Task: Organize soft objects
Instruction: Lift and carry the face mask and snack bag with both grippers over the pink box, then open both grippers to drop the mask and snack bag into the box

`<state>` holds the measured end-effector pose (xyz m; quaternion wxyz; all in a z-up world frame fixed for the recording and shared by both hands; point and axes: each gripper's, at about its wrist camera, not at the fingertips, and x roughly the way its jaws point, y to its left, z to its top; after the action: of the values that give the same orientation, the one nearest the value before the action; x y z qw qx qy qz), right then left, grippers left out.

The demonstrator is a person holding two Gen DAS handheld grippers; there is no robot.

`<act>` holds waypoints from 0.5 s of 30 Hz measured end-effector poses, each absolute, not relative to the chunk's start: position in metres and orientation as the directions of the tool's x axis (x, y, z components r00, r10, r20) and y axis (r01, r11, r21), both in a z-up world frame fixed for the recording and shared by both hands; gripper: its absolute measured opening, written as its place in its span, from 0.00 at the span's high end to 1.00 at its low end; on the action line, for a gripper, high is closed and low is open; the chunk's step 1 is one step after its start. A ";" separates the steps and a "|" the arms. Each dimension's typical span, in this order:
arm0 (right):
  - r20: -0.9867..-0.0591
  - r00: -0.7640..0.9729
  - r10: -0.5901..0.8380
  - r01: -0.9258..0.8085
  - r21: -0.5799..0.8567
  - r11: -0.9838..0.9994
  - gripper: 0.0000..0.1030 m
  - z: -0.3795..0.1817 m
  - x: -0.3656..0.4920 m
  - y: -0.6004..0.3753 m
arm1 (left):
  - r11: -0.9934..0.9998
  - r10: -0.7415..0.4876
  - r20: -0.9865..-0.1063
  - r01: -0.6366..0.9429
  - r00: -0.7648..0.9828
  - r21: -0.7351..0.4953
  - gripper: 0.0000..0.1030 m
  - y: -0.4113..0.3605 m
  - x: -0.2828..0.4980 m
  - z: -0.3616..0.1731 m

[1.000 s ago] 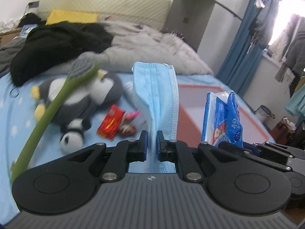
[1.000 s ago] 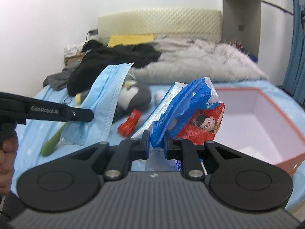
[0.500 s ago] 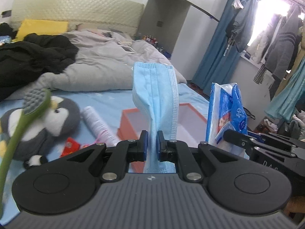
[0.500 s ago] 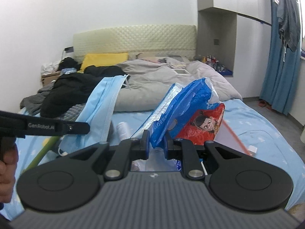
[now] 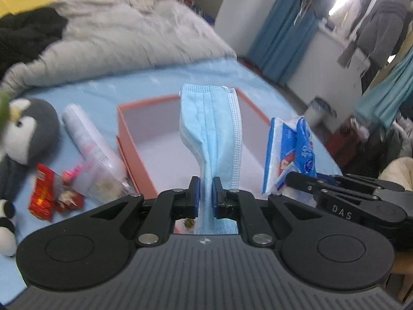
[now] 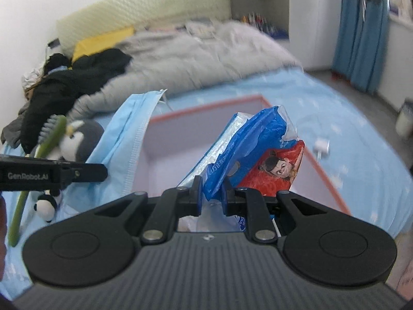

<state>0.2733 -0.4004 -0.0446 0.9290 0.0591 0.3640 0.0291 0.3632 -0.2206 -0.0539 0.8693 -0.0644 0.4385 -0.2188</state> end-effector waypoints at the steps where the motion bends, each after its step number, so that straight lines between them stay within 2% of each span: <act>1: -0.689 0.719 0.093 -0.003 0.132 0.991 0.83 -0.051 0.277 -0.404 | 0.896 -0.434 -0.747 0.327 0.504 -0.300 0.89 -0.226 0.369 -0.060; 9: -0.749 0.658 0.077 0.049 0.145 0.988 0.81 -0.085 0.283 -0.419 | 0.899 -0.416 -0.807 0.321 0.419 -0.297 0.89 -0.249 0.396 -0.093; 11: -0.750 0.657 0.073 0.055 0.144 0.988 0.77 -0.085 0.284 -0.421 | 0.901 -0.405 -0.817 0.332 0.412 -0.279 0.88 -0.253 0.398 -0.096; 12: -0.753 0.655 0.065 0.061 0.138 0.989 0.74 -0.085 0.283 -0.421 | 0.901 -0.401 -0.820 0.337 0.408 -0.273 0.84 -0.255 0.396 -0.095; 13: -0.755 0.653 0.059 0.064 0.132 0.989 0.70 -0.084 0.285 -0.421 | 0.905 -0.393 -0.827 0.330 0.402 -0.269 0.75 -0.254 0.398 -0.096; 14: -0.756 0.651 0.060 0.063 0.134 0.989 0.62 -0.084 0.284 -0.421 | 0.907 -0.390 -0.828 0.325 0.402 -0.269 0.70 -0.253 0.398 -0.095; 15: -0.755 0.653 0.067 0.062 0.141 0.988 0.58 -0.084 0.284 -0.423 | 0.908 -0.389 -0.825 0.322 0.410 -0.267 0.62 -0.252 0.398 -0.095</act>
<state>0.2839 -0.4226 -0.0840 0.9057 0.0771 0.4168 0.0013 0.3976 -0.2517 -0.0947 0.8391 -0.0332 0.4999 -0.2118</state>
